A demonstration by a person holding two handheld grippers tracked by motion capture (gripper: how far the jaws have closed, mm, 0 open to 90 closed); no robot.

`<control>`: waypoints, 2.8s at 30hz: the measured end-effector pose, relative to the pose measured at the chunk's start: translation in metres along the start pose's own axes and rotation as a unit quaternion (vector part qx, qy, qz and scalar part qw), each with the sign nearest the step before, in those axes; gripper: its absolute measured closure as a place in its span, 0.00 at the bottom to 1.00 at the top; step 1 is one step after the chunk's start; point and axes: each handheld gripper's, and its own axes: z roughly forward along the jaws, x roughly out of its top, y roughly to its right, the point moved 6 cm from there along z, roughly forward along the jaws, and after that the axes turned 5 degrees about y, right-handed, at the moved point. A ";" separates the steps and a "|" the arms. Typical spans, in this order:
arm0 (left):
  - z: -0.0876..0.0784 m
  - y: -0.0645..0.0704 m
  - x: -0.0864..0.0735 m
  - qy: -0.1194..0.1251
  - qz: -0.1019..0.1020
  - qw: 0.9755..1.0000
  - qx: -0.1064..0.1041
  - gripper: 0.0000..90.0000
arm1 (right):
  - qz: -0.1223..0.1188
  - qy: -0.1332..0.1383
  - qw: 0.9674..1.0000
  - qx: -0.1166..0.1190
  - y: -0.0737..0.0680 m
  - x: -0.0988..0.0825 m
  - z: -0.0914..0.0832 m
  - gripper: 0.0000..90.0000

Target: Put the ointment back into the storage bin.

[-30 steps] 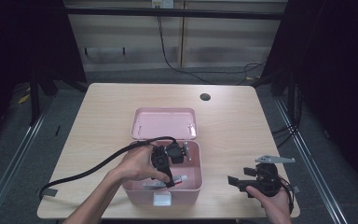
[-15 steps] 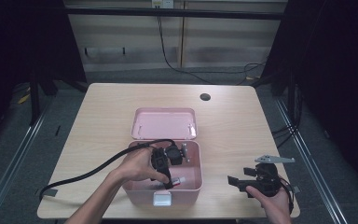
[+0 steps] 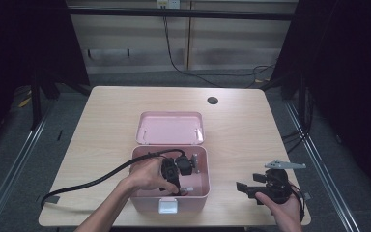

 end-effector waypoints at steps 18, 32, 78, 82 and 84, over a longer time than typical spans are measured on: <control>0.018 -0.004 -0.002 -0.022 -0.001 1.000 -0.005 0.78 | -0.001 0.000 1.000 -0.001 0.000 0.000 0.000 0.17; 0.020 -0.004 -0.003 -0.024 -0.002 1.000 -0.015 0.75 | -0.001 0.000 1.000 0.000 0.000 0.000 0.000 0.17; -0.049 0.012 -0.009 0.079 -0.026 0.996 0.020 0.60 | 0.000 -0.002 1.000 -0.001 0.000 0.000 0.001 0.17; -0.057 0.015 -0.012 0.078 -0.015 0.996 0.027 0.62 | 0.001 -0.002 1.000 -0.001 0.000 0.000 0.001 0.17; -0.061 0.016 -0.014 0.079 -0.011 0.996 0.032 0.62 | 0.000 -0.003 1.000 -0.001 0.000 0.000 0.001 0.17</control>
